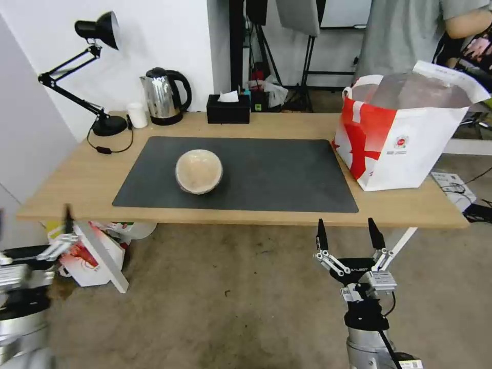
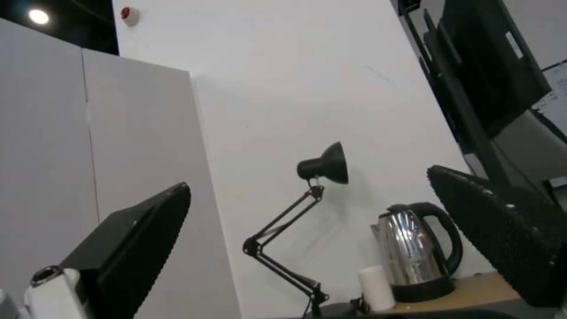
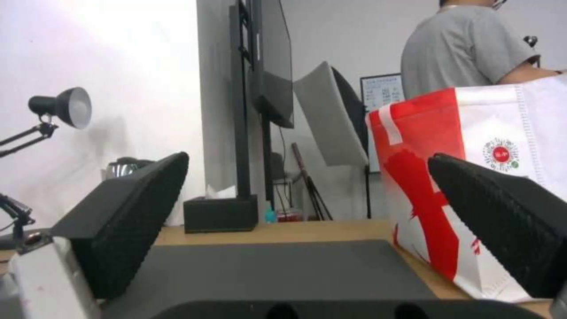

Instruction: Pick up the trash from the table and place it into the takeout bag.

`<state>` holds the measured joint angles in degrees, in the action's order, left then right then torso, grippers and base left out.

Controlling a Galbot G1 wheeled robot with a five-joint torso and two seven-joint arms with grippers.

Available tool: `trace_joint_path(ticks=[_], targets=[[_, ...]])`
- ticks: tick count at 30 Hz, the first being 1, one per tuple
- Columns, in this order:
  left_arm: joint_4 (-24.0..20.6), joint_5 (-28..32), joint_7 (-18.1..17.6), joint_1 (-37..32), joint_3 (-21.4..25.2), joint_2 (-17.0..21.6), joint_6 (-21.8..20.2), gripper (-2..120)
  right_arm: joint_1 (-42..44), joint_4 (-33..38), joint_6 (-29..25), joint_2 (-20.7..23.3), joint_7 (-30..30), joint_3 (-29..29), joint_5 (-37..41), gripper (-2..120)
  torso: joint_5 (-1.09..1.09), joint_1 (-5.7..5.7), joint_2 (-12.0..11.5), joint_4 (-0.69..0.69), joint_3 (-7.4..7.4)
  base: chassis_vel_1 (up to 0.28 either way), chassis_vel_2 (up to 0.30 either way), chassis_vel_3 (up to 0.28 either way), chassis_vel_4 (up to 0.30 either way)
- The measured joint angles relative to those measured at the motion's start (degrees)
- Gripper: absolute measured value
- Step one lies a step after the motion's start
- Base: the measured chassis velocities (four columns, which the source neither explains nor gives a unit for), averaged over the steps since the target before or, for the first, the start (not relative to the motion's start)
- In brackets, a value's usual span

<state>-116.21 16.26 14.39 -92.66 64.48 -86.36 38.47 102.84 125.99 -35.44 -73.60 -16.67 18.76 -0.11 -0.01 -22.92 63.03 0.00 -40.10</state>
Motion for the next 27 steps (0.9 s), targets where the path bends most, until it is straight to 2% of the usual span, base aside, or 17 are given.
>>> trace_joint_path(ticks=[7,9,12,13,14,15,16,17,19,21,27], targets=[[-0.98,0.08,0.22,-0.15,0.34,-0.03,-0.05,100,0.00,0.00,0.00,0.00,0.00,0.00,0.00,100,-0.02,0.00,0.00,0.00,0.00,0.000,0.000,0.000,0.000],[-1.26,0.10,0.30,-0.15,0.44,-0.03,-0.06,100,0.00,0.00,0.00,0.00,0.00,0.00,0.00,100,0.06,0.00,0.00,0.00,0.00,0.000,0.000,0.000,0.000],[-1.79,0.14,0.42,-0.30,0.43,-0.04,-0.24,100,0.00,0.00,0.00,0.00,0.00,0.01,0.00,100,-0.05,0.00,0.00,0.00,0.00,0.000,0.000,0.000,0.000],[-2.01,0.16,0.41,-0.28,0.51,-0.04,-0.23,100,0.00,0.00,0.00,-0.01,0.00,-0.01,0.00,100,0.06,0.00,0.00,-0.01,0.00,0.000,0.000,0.000,0.000],[-3.76,0.46,0.96,-0.78,0.45,0.02,-0.77,100,0.01,0.01,0.00,0.01,0.00,0.01,0.00,100,-0.09,-0.01,0.00,0.00,0.00,0.000,0.000,0.000,0.000],[-8.50,1.37,2.33,-1.92,0.16,0.43,-2.09,100,0.00,0.01,0.00,0.00,0.00,0.00,0.00,100,0.06,-0.01,0.00,0.00,0.00,0.000,0.000,0.000,0.000],[-8.50,1.37,2.33,-1.92,0.16,0.43,-2.09,100,0.00,0.01,0.00,0.00,0.00,0.00,0.00,100,0.06,-0.01,0.00,0.00,0.00,0.000,0.000,0.000,0.000],[-11.44,1.97,3.29,-2.65,-0.11,0.68,-2.92,100,0.01,0.00,0.00,0.00,0.00,0.00,0.00,100,0.06,0.00,0.00,0.00,0.00,0.000,0.000,0.000,0.000],[-13.55,2.11,4.70,-2.78,-1.48,0.83,-4.20,100,0.00,0.01,0.00,0.00,0.00,-0.01,0.00,100,-0.02,-0.01,-0.01,0.03,0.00,0.000,0.000,0.000,0.000],[-14.63,2.06,5.44,-2.56,-2.31,0.98,-4.72,100,0.00,0.00,0.00,0.00,0.00,0.00,0.00,100,0.04,0.00,0.00,-0.02,0.00,0.000,0.000,0.000,0.000],[-16.25,2.04,6.37,-2.50,-3.46,1.49,-5.66,100,0.00,0.00,0.00,0.00,0.00,0.00,0.00,100,0.00,-0.01,0.00,0.00,0.00,0.000,0.000,0.000,0.000]])
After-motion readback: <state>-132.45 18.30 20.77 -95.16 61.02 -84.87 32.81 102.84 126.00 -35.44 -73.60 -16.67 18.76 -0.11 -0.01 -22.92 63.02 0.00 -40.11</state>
